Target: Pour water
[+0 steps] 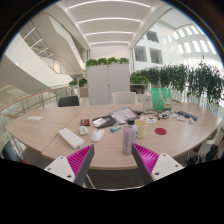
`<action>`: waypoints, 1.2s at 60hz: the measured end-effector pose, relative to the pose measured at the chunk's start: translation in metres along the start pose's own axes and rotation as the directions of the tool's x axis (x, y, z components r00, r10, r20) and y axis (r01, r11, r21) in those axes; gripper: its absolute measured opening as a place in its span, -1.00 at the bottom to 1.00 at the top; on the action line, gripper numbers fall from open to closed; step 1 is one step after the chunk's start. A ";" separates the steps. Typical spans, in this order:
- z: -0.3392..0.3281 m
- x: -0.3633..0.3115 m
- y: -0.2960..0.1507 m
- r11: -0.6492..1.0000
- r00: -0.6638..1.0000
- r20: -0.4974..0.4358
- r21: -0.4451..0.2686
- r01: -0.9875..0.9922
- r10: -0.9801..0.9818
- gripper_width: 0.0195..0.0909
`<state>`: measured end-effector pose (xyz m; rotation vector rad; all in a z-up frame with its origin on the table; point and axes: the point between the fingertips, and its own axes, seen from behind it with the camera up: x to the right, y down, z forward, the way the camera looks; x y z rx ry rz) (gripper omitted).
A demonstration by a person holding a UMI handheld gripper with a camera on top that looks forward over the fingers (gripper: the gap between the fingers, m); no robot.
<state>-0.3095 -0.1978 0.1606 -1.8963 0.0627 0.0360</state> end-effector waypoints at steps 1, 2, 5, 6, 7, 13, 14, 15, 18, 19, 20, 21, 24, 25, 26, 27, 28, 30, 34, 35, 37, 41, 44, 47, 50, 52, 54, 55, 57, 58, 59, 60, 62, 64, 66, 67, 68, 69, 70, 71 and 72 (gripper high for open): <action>0.009 0.008 0.002 1.000 1.000 -0.010 0.008 0.003 -0.003 0.76; 0.016 0.015 0.005 1.000 1.000 -0.020 0.019 0.006 -0.005 0.76; 0.046 0.032 0.013 0.999 0.999 -0.042 0.053 0.013 -0.011 0.76; 0.056 0.037 0.013 0.998 0.999 -0.045 0.063 0.014 -0.011 0.76; 0.066 0.040 0.009 0.998 0.999 -0.050 0.068 0.015 -0.012 0.76; 0.122 0.070 0.018 0.993 0.994 -0.100 0.109 0.048 -0.037 0.75; 0.135 0.072 0.022 0.992 0.993 -0.105 0.114 0.058 -0.046 0.75; 0.139 0.074 0.019 0.992 0.993 -0.106 0.108 0.065 -0.054 0.75; 0.162 0.077 0.025 0.993 0.992 -0.107 0.091 0.081 -0.072 0.75; 0.169 0.078 0.025 0.992 0.992 -0.105 0.093 0.084 -0.074 0.75; 0.176 0.079 0.024 0.992 0.992 -0.105 0.098 0.083 -0.073 0.75; 0.181 0.080 0.024 0.992 0.992 -0.107 0.102 0.080 -0.069 0.74; 0.199 0.083 0.031 0.993 0.993 -0.099 0.097 0.066 -0.056 0.70; 0.204 0.083 0.031 0.994 0.994 -0.095 0.095 0.060 -0.051 0.67; 0.208 0.083 0.031 0.994 0.995 -0.090 0.095 0.055 -0.046 0.63; 0.212 0.083 0.030 0.994 0.995 -0.087 0.097 0.050 -0.042 0.54; 0.215 0.083 0.030 0.994 0.996 -0.083 0.098 0.047 -0.039 0.42; 0.225 0.085 0.035 0.994 0.996 -0.085 0.096 0.045 -0.036 0.02; 0.227 0.085 0.034 0.991 0.998 -0.067 0.131 0.019 -0.010 -0.02; 0.229 0.085 0.031 0.991 0.998 -0.065 0.132 0.022 -0.013 -0.04; 0.228 0.083 0.032 0.989 0.998 -0.058 0.144 0.028 -0.020 -0.08; 0.230 0.082 0.033 0.989 0.999 -0.045 0.146 0.013 -0.006 -0.14; 0.230 0.082 0.033 0.991 0.999 -0.036 0.132 0.017 -0.012 -0.27; 0.234 0.081 0.035 0.994 1.000 -0.021 0.109 0.002 0.000 -0.39; 0.236 0.077 0.036 0.997 1.000 -0.001 0.076 -0.022 0.022 -0.47; 0.235 0.072 0.035 0.998 0.998 0.033 0.043 -0.051 0.049 -0.47; 0.235 0.060 0.034 0.996 0.993 0.080 0.006 -0.091 0.090 -0.51; 0.234 0.056 0.033 0.994 0.989 0.099 -0.011 -0.112 0.112 -0.51; 0.238 0.047 0.028 0.988 0.981 0.120 -0.023 -0.153 0.154 -0.51; 0.236 0.047 0.023 0.983 0.974 0.133 -0.023 -0.182 0.183 -0.51; 0.235 0.044 0.017 0.977 0.966 0.144 -0.027 -0.211 0.213 -0.52; 0.235 0.040 0.010 0.969 0.955 0.164 -0.033 -0.245 0.247 -0.50; 0.234 0.030 -0.008 0.943 0.919 0.210 -0.047 -0.330 0.333 -0.50; 0.239 0.018 -0.022 0.900 0.865 0.256 -0.060 -0.431 0.431 -0.50; 0.239 0.015 -0.044 0.840 0.791 0.297 -0.085 -0.536 0.535 -0.50; 0.240 0.015 -0.054 0.804 0.750 0.310 -0.097 -0.587 0.584 -0.50; 0.242 0.014 -0.074 0.764 0.709 0.307 -0.112 -0.635 0.634 -0.50; 0.249 0.018 -0.078 0.726 0.664 0.326 -0.122 -0.676 0.673 -0.50; 0.251 0.019 -0.086 0.685 0.617 0.337 -0.138 -0.715 0.711 -0.50; 0.254 0.021 -0.094 0.642 0.568 0.347 -0.154 -0.751 0.747 -0.50; 0.256 0.024 -0.101 0.599 0.519 0.354 -0.170 -0.782 0.778 -0.50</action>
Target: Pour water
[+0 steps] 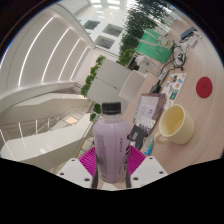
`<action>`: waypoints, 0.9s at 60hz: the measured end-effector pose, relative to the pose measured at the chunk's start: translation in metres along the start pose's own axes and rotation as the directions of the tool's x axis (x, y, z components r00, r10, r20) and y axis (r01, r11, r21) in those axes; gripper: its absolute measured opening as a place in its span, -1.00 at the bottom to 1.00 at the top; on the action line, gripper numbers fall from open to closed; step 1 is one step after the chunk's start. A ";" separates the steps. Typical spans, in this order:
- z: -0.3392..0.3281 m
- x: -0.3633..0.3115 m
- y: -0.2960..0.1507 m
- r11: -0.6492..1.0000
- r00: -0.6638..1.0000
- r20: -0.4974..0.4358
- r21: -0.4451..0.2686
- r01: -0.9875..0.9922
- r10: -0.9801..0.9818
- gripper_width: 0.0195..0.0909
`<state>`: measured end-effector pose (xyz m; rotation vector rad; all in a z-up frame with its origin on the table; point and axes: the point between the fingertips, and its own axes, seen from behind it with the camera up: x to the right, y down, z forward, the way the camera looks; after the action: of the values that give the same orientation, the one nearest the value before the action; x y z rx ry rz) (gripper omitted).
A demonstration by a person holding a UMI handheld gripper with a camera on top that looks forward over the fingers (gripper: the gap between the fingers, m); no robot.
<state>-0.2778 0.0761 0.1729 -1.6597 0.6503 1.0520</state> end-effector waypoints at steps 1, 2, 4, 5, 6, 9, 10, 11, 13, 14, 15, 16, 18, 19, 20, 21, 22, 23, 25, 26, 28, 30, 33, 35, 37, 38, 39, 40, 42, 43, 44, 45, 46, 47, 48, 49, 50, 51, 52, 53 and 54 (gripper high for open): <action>0.003 -0.003 -0.006 0.998 0.998 0.017 0.003 -0.055 0.055 -0.51; 0.005 -0.006 -0.012 0.994 0.993 0.034 0.004 -0.109 0.109 -0.51; 0.004 -0.020 -0.018 0.974 0.972 0.054 -0.002 -0.228 0.228 -0.51; 0.016 -0.019 -0.017 0.960 0.959 0.052 0.003 -0.280 0.280 -0.51; 0.019 -0.017 -0.021 0.940 0.938 0.060 -0.002 -0.343 0.342 -0.51; 0.026 -0.012 -0.029 0.858 0.853 0.095 -0.023 -0.513 0.513 -0.51; 0.027 -0.011 -0.031 0.824 0.817 0.106 -0.034 -0.566 0.566 -0.51; 0.028 -0.010 -0.033 0.785 0.777 0.116 -0.047 -0.618 0.618 -0.51; 0.021 -0.007 -0.039 0.696 0.683 0.139 -0.088 -0.713 0.717 -0.51; 0.022 -0.004 -0.040 0.653 0.639 0.143 -0.098 -0.751 0.756 -0.51; 0.029 0.000 -0.040 0.621 0.607 0.140 -0.093 -0.778 0.782 -0.51; 0.029 0.004 -0.041 0.585 0.571 0.138 -0.094 -0.806 0.809 -0.50; 0.029 0.013 -0.041 0.524 0.513 0.125 -0.089 -0.847 0.849 -0.51; 0.030 0.017 -0.040 0.502 0.492 0.120 -0.084 -0.861 0.862 -0.51; 0.029 0.021 -0.040 0.483 0.473 0.117 -0.080 -0.872 0.873 -0.51; 0.018 0.019 -0.042 0.450 0.440 0.115 -0.086 -0.889 0.891 -0.51; 0.039 0.012 -0.042 0.427 0.421 0.098 -0.042 -0.903 0.902 -0.51; 0.039 0.013 -0.042 0.408 0.403 0.101 -0.042 -0.912 0.910 -0.51; 0.039 0.015 -0.042 0.374 0.368 0.109 -0.044 -0.926 0.923 -0.51; 0.038 0.016 -0.041 0.363 0.357 0.109 -0.045 -0.931 0.928 -0.51; 0.028 0.015 -0.041 0.351 0.345 0.104 -0.046 -0.935 0.933 -0.51; 0.041 0.020 -0.040 0.347 0.342 0.092 -0.037 -0.937 0.935 -0.51; 0.041 0.021 -0.039 0.333 0.328 0.089 -0.039 -0.942 0.940 -0.51; 0.040 0.017 -0.038 0.324 0.319 0.093 -0.051 -0.945 0.943 -0.51; 0.043 0.015 -0.039 0.319 0.313 0.093 -0.062 -0.946 0.945 -0.51; 0.044 0.013 -0.038 0.319 0.312 0.092 -0.070 -0.945 0.945 -0.51; 0.045 0.012 -0.038 0.322 0.315 0.090 -0.079 -0.943 0.945 -0.51; 0.046 0.010 -0.037 0.329 0.322 0.086 -0.087 -0.940 0.943 -0.51; 0.040 0.003 -0.032 0.355 0.349 0.072 -0.099 -0.930 0.934 -0.51; 0.038 0.003 -0.027 0.395 0.389 0.067 -0.114 -0.912 0.919 -0.51; 0.044 0.001 -0.033 0.415 0.410 0.059 -0.104 -0.904 0.910 -0.51; 0.043 -0.003 -0.034 0.460 0.456 0.057 -0.111 -0.881 0.888 -0.51; 0.042 -0.008 -0.036 0.513 0.509 0.061 -0.119 -0.850 0.858 -0.51; 0.042 -0.015 -0.040 0.574 0.570 0.070 -0.128 -0.809 0.818 -0.50; 0.036 -0.024 -0.043 0.631 0.626 0.087 -0.134 -0.764 0.775 -0.51; 0.034 -0.031 -0.046 0.693 0.686 0.101 -0.134 -0.708 0.721 -0.51; 0.032 -0.040 -0.053 0.760 0.752 0.116 -0.133 -0.636 0.649 -0.50; 0.030 -0.047 -0.060 0.824 0.815 0.126 -0.127 -0.553 0.566 -0.51; 0.011 -0.046 -0.059 0.903 0.887 0.180 -0.148 -0.402 0.425 -0.51; 0.009 -0.052 -0.067 0.946 0.930 0.184 -0.129 -0.298 0.318 -0.51; 0.004 -0.057 -0.079 0.973 0.955 0.196 -0.098 -0.209 0.224 -0.51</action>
<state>-0.2412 0.1015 0.2594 -1.5414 0.6721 1.4025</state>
